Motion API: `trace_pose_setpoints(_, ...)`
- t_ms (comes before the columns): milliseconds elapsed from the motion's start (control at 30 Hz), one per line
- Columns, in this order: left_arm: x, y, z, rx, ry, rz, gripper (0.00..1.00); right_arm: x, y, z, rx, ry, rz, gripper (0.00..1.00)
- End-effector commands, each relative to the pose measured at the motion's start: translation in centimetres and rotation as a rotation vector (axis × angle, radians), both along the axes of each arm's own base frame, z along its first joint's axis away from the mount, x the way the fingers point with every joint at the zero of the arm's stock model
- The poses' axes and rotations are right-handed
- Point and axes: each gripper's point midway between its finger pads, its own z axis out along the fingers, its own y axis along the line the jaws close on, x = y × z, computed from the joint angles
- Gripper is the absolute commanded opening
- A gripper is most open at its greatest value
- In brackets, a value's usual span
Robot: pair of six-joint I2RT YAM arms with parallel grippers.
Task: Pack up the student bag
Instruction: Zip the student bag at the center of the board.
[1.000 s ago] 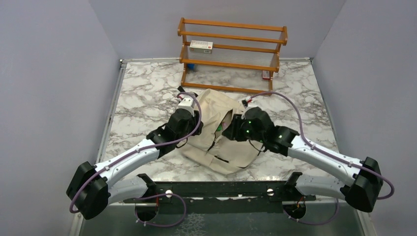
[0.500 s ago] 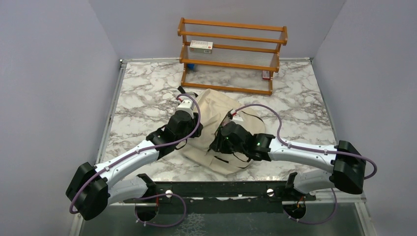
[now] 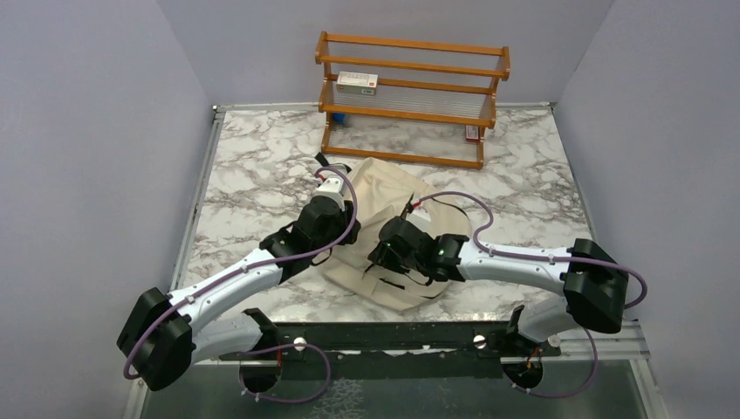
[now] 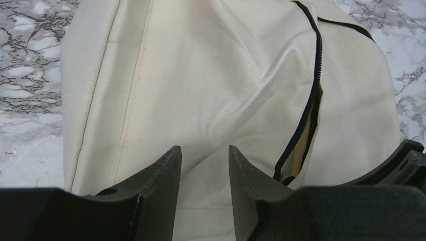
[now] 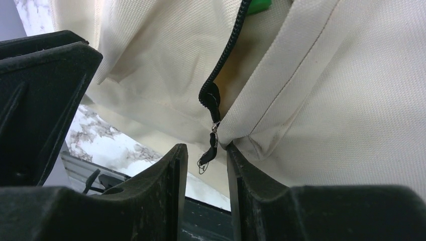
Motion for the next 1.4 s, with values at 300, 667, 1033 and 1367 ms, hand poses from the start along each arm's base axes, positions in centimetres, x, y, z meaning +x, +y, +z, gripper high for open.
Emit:
trace_pose_setpoints(300, 0.5, -0.8, 1.0, -0.022, -0.028, -0.029, 0.41, -0.5, -0.1, 1.6, -0.047, -0.073, -0.035, 0.37)
trace_pose_setpoints(667, 0.7, -1.0, 1.2, -0.025, -0.028, -0.032, 0.41, -0.8, -0.2, -0.3, -0.054, -0.047, -0.073, 0.39)
trace_pose_setpoints(1033, 0.7, -0.9, 1.6, -0.022, -0.035, -0.032, 0.41, 0.5, 0.6, -1.9, -0.047, -0.047, -0.159, 0.37)
trace_pose_setpoints(1367, 0.7, -0.8, 1.5, -0.017, -0.038, -0.033, 0.41, 1.2, 0.7, -2.4, -0.044, -0.046, -0.218, 0.2)
